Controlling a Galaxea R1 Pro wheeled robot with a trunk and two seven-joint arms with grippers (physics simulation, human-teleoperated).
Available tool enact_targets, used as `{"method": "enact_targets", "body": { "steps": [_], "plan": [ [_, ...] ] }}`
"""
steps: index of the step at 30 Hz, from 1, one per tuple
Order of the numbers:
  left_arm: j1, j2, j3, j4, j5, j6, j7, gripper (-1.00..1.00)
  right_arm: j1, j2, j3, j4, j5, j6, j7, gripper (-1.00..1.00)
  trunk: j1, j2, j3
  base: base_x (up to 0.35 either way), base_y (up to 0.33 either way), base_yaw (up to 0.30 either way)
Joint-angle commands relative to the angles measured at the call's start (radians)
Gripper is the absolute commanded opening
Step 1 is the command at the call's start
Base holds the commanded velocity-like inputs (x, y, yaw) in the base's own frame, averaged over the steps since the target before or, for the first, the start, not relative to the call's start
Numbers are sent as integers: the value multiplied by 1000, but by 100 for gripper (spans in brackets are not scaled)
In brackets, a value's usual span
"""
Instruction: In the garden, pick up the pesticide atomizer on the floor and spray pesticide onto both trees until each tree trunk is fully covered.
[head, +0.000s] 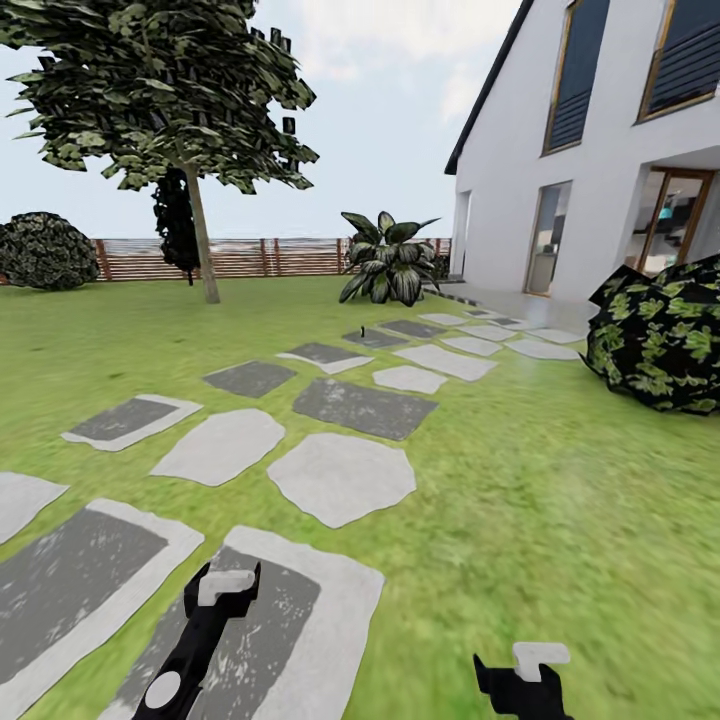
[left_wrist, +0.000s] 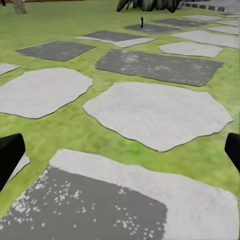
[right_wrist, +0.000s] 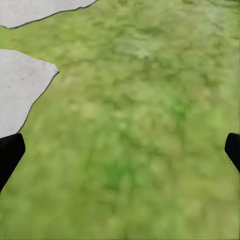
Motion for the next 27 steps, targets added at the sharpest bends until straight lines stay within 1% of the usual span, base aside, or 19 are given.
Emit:
{"method": "enact_targets", "body": {
  "steps": [1,27],
  "plan": [
    [0,0,0,0,0,0,0,100,0,0,0,0,0,0,0,100,0,0,0,336,0,0],
    [0,0,0,0,0,0,0,100,0,0,-1,0,-6,0,3,100,0,0,0,335,0,0]
  ]
}}
